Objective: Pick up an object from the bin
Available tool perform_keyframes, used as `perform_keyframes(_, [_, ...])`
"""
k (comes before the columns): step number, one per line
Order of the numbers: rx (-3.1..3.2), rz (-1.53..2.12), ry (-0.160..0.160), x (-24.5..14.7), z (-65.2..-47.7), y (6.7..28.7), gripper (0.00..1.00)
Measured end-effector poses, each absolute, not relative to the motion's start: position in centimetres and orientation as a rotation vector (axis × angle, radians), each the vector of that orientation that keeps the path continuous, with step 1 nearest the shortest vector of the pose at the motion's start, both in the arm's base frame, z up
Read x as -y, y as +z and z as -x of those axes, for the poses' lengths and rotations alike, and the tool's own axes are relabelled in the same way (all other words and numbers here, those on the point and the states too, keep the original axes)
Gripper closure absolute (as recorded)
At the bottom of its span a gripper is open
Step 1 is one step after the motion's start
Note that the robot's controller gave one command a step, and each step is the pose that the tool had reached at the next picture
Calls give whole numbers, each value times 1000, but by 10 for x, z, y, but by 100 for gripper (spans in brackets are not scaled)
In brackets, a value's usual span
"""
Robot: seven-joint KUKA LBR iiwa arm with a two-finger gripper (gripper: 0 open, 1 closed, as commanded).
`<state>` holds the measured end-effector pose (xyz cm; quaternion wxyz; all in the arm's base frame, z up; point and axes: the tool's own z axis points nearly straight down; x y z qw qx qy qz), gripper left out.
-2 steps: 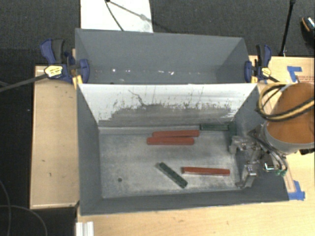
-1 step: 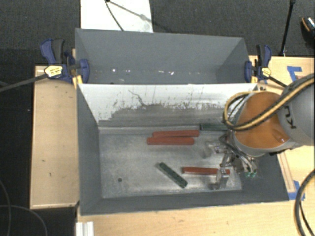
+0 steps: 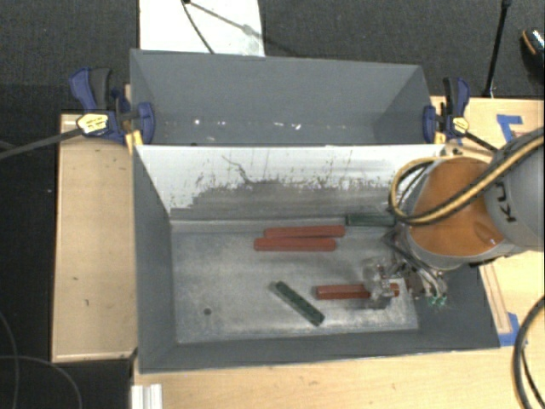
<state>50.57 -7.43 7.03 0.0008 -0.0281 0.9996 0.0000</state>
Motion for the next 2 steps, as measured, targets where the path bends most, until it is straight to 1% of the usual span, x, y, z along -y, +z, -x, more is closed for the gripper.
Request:
perform_keyframes(1, [-3129,106,-5,96,-517,167,100])
perform_keyframes(2, [-3128,120,-5,100,-515,255,100])
